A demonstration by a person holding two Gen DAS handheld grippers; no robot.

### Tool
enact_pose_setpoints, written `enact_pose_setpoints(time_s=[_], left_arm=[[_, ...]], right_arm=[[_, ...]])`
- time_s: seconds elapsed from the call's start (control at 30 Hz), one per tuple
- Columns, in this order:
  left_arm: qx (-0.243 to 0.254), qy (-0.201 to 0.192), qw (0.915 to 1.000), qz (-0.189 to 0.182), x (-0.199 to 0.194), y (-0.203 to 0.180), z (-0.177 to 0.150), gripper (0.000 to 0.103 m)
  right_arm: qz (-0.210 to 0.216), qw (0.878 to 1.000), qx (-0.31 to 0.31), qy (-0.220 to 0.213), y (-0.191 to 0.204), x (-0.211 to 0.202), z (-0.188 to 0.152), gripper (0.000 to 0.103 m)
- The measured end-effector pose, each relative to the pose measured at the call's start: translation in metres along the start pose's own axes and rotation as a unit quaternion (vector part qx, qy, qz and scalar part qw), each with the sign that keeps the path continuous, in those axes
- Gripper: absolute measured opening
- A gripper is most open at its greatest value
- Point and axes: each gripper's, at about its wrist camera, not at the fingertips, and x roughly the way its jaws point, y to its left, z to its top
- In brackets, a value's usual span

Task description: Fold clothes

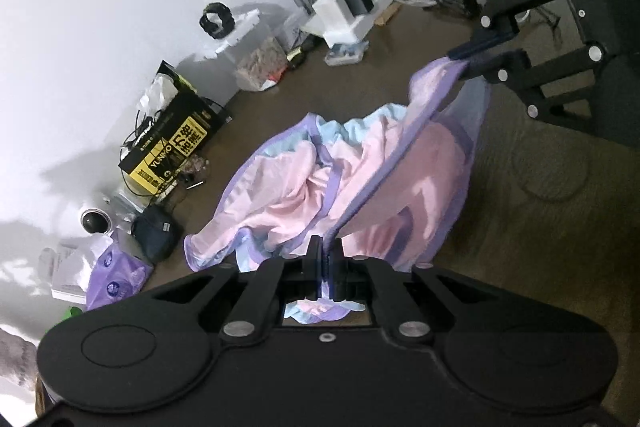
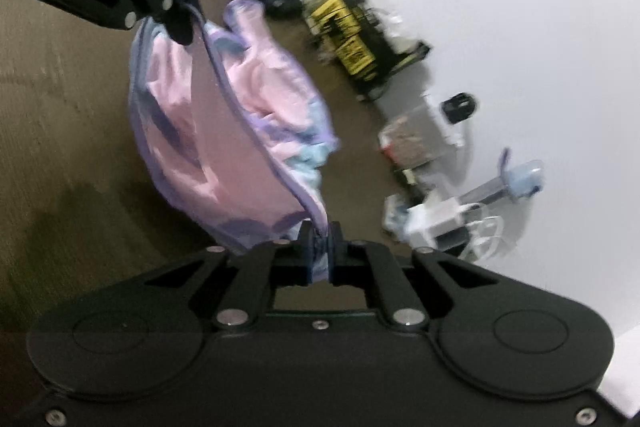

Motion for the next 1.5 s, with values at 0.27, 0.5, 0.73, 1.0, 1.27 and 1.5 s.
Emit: enact_pose_setpoints(time_s=[0.27, 0.5, 0.73, 1.0, 1.27, 1.5], left_arm=[[0.005, -0.022, 0.9997, -0.003, -0.022, -0.013, 0.0, 0.003], [0.015, -0.032, 0.9994, -0.001, -0.03, -0.016, -0.002, 0.003], [0.022, -0.032, 0.9992, -0.001, -0.033, -0.019, -0.003, 0.003], [0.024, -0.028, 0.9993, -0.004, -0.033, -0.025, -0.007, 0.003], [0.024, -0.013, 0.9996, -0.003, -0.026, -0.027, -0.01, 0.003], [0.013, 0.028, 0.9995, -0.005, -0.013, -0.024, -0.02, 0.003]], right_arm=[[-0.023, 1.0, 0.009, 0.015, 0.005, -0.011, -0.006, 0.016], [-0.034, 0.999, 0.006, 0.026, 0.011, -0.002, -0.007, 0.021], [-0.009, 0.999, -0.013, 0.035, 0.027, 0.014, -0.008, 0.028], [-0.013, 0.999, -0.022, 0.035, 0.038, 0.021, -0.012, 0.042], [0.008, 0.999, -0.038, 0.027, 0.045, 0.021, -0.011, 0.005], [0.029, 0.999, -0.015, 0.027, 0.035, 0.011, -0.009, 0.003]])
